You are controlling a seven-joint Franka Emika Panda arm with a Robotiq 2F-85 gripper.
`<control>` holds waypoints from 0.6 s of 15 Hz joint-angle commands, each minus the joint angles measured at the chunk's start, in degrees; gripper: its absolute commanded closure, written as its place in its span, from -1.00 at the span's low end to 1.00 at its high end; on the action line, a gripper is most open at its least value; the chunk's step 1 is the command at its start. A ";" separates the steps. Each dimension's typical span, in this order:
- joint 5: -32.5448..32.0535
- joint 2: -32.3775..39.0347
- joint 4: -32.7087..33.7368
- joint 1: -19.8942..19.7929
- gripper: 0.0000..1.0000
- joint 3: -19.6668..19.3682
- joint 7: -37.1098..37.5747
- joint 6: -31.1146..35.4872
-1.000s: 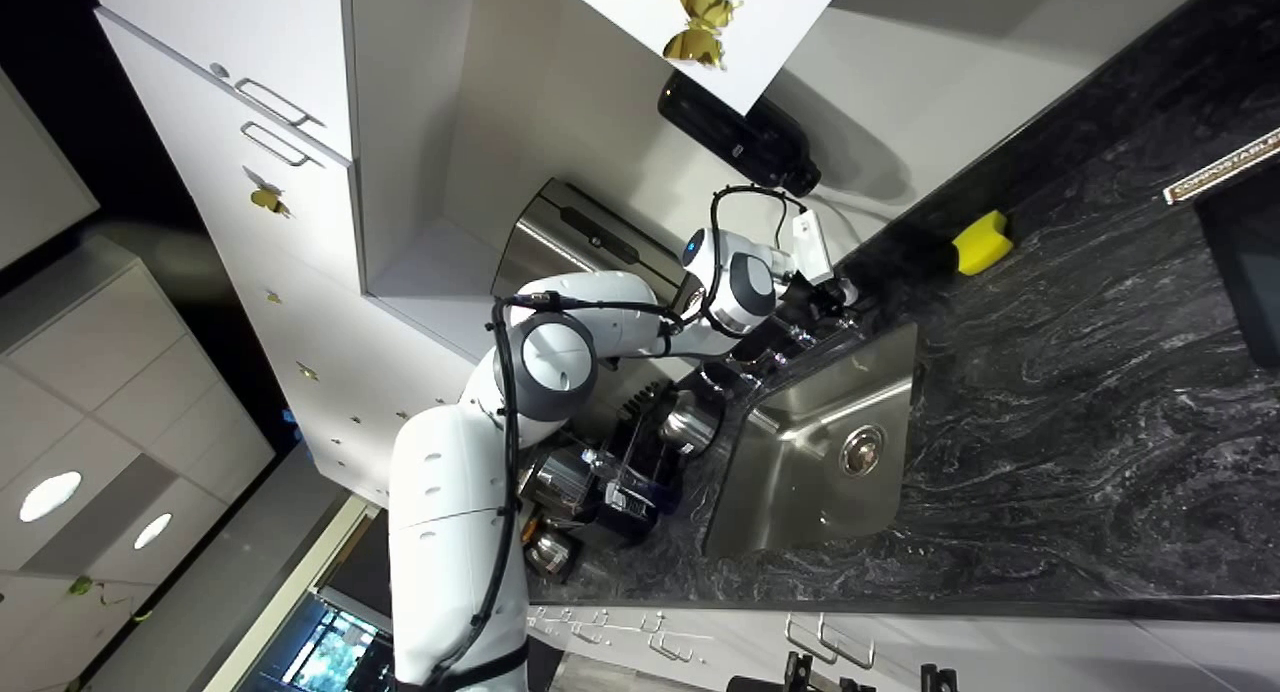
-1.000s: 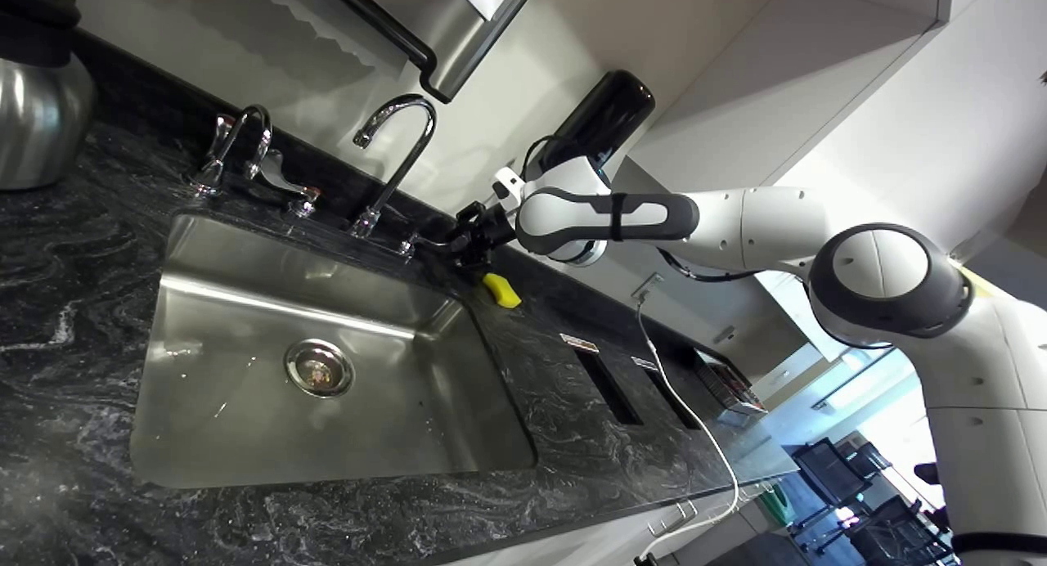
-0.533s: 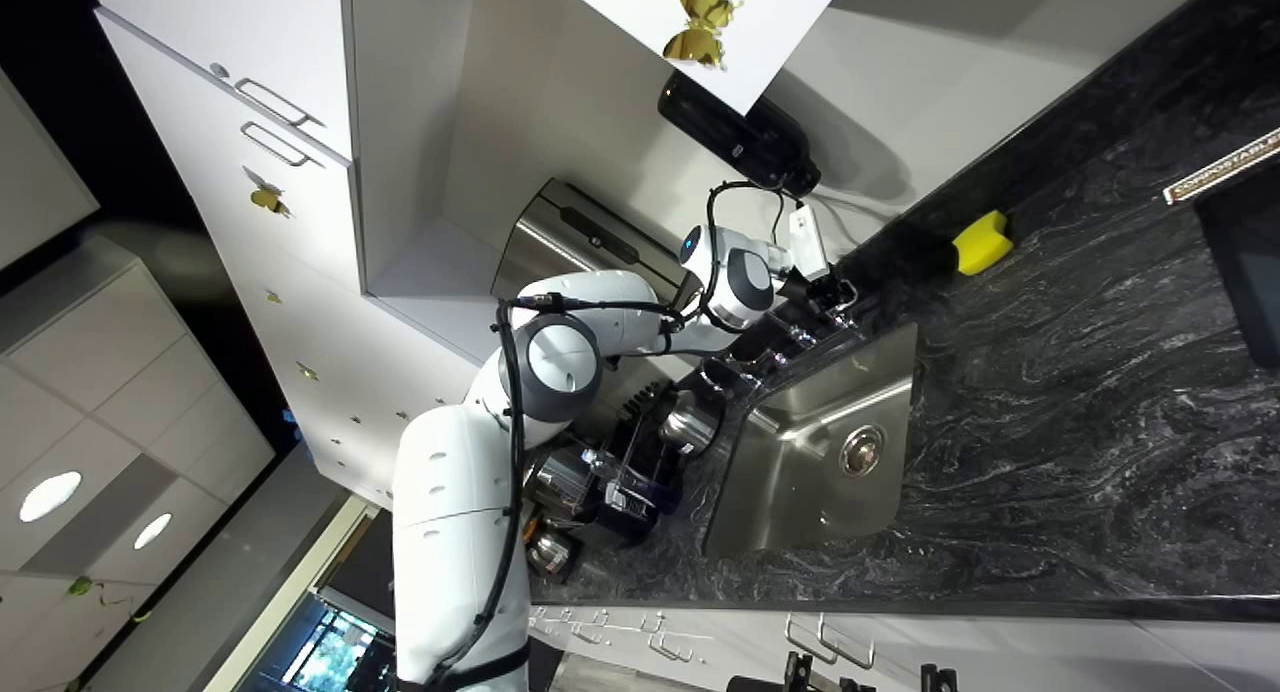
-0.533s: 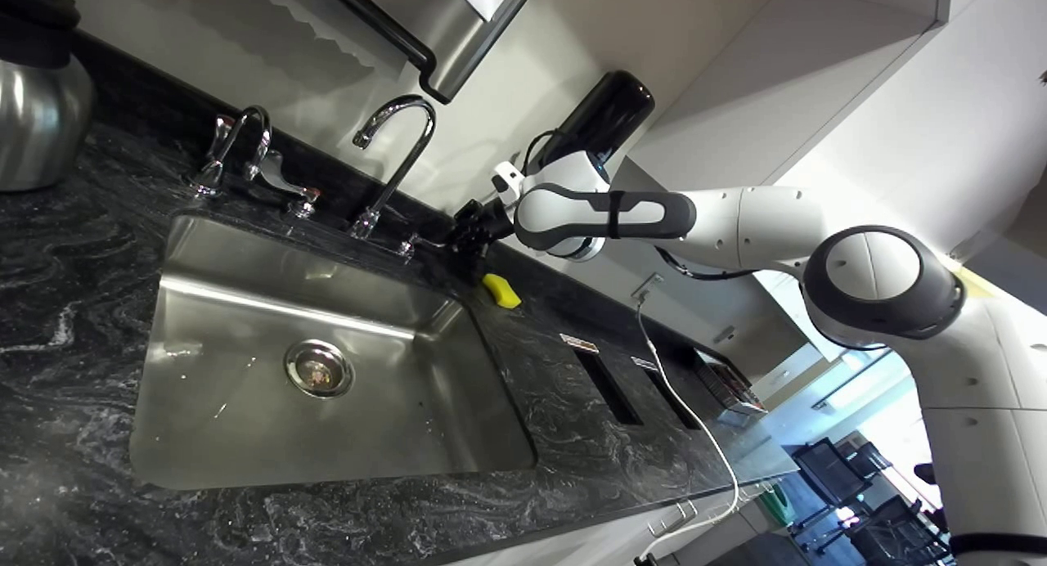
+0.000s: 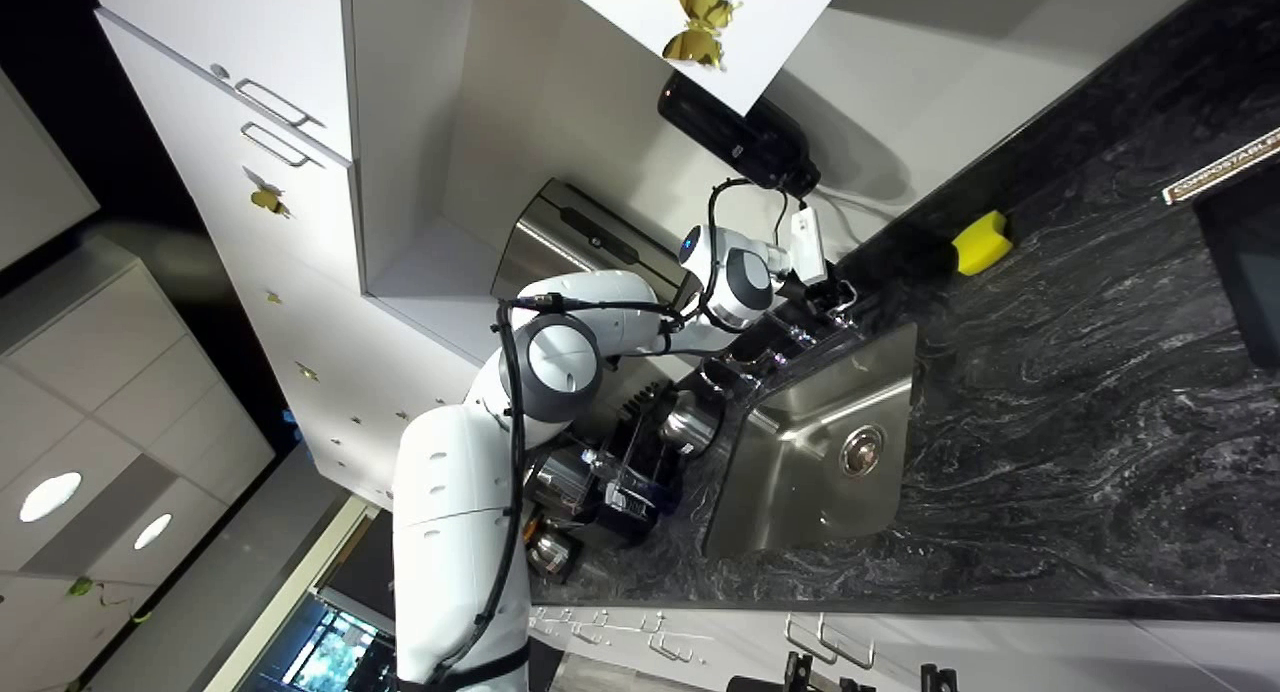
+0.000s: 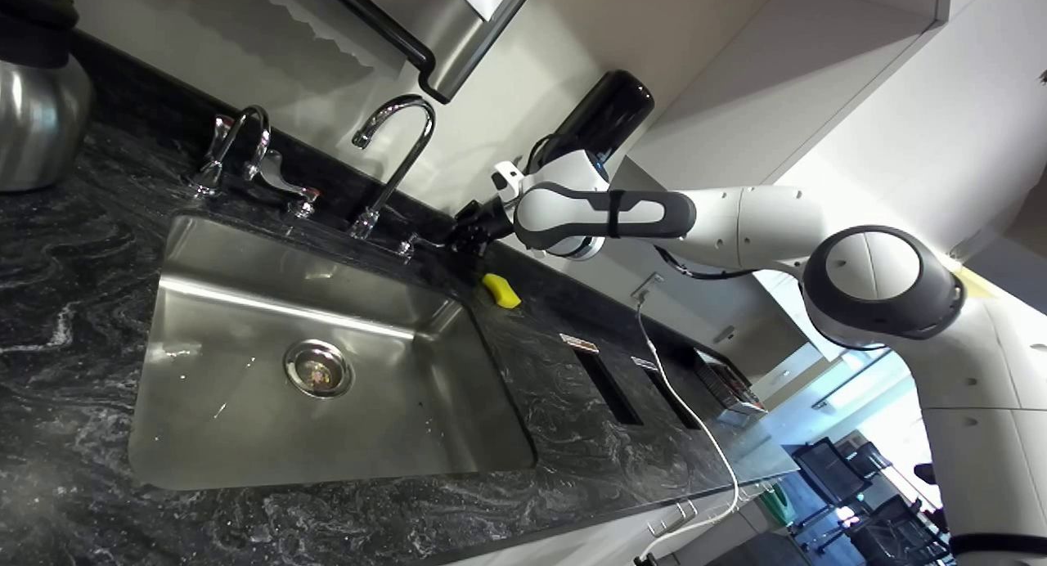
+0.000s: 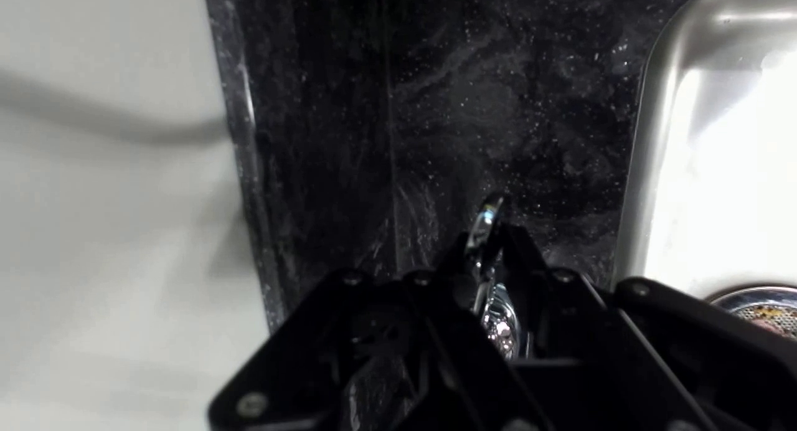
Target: Open the right tap
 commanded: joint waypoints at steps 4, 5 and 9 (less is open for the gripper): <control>0.23 -0.54 -0.58 0.59 0.91 1.36 6.78 -4.44; 0.25 -0.78 -0.81 0.38 0.91 1.85 6.94 -5.17; 1.03 -1.55 -1.66 -0.75 0.91 4.36 5.55 -7.50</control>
